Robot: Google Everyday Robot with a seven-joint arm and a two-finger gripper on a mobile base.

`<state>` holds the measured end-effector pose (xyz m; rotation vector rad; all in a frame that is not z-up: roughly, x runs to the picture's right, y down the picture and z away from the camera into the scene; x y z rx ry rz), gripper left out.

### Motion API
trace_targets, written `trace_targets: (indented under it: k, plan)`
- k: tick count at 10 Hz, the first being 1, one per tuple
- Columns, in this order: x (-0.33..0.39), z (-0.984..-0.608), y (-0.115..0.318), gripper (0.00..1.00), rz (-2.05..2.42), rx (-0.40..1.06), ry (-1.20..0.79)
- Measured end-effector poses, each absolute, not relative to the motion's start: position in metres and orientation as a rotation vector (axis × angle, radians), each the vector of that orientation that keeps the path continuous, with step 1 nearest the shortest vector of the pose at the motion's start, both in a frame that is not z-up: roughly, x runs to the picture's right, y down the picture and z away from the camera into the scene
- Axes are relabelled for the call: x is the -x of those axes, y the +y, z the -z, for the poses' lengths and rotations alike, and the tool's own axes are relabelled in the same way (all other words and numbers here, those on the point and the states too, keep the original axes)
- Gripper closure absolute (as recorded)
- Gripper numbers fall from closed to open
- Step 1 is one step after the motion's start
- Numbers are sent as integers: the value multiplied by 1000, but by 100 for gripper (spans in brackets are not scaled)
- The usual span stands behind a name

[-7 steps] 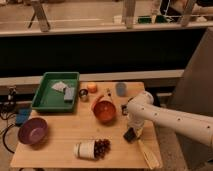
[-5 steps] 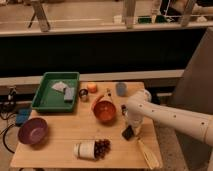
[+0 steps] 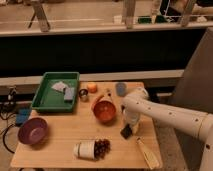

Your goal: Wipe table surface with eraser

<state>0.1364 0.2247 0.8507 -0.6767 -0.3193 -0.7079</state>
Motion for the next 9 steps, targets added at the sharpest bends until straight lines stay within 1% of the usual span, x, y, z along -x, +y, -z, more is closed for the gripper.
trace_targets:
  k: [2, 6, 9]
  plan:
    - [-126, -846, 224, 100, 734, 662, -335]
    - [-68, -824, 213, 100, 828, 596, -386]
    - [-56, -818, 221, 100, 868, 587, -407]
